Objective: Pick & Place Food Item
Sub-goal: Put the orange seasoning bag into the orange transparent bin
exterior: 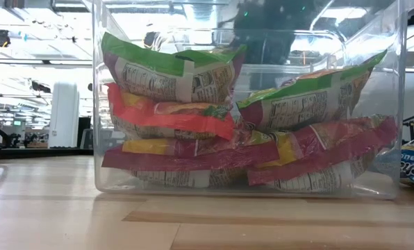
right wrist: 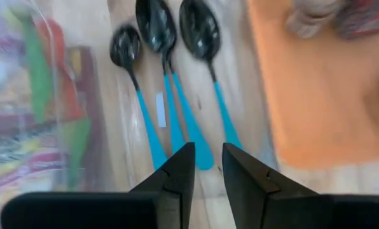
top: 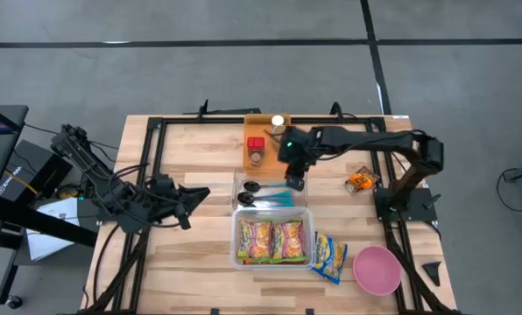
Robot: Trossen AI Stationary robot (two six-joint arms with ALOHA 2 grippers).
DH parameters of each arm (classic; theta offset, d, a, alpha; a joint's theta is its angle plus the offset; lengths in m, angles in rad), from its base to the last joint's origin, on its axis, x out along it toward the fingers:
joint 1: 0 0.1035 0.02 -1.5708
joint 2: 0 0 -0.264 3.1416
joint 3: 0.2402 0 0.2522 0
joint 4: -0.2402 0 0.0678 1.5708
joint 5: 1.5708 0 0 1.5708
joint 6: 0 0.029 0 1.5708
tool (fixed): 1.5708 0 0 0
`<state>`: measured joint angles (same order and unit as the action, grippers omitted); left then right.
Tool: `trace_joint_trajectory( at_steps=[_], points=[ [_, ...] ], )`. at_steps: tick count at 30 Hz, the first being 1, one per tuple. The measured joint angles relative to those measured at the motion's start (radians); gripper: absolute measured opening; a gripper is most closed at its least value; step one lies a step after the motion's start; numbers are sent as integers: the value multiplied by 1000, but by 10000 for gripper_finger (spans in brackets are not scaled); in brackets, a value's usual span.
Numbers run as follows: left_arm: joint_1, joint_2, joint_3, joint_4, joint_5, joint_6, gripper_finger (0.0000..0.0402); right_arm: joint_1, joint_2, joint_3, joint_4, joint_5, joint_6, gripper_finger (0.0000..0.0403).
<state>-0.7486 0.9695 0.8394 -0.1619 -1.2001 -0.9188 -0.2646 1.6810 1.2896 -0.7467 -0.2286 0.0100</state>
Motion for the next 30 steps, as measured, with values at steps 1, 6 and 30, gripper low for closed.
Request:
trace_joint_trajectory(
  at_steps=[1,6,30],
  points=[
    [0,4,0,-1,0,0,40,-7,-21,0,-8,2,11,77],
    [4,20,0,-4,-5,4,40,-34,-155,0,-49,2,66,77],
    [7,21,0,-3,24,22,40,196,-429,-5,-689,369,481,77]
  ],
)
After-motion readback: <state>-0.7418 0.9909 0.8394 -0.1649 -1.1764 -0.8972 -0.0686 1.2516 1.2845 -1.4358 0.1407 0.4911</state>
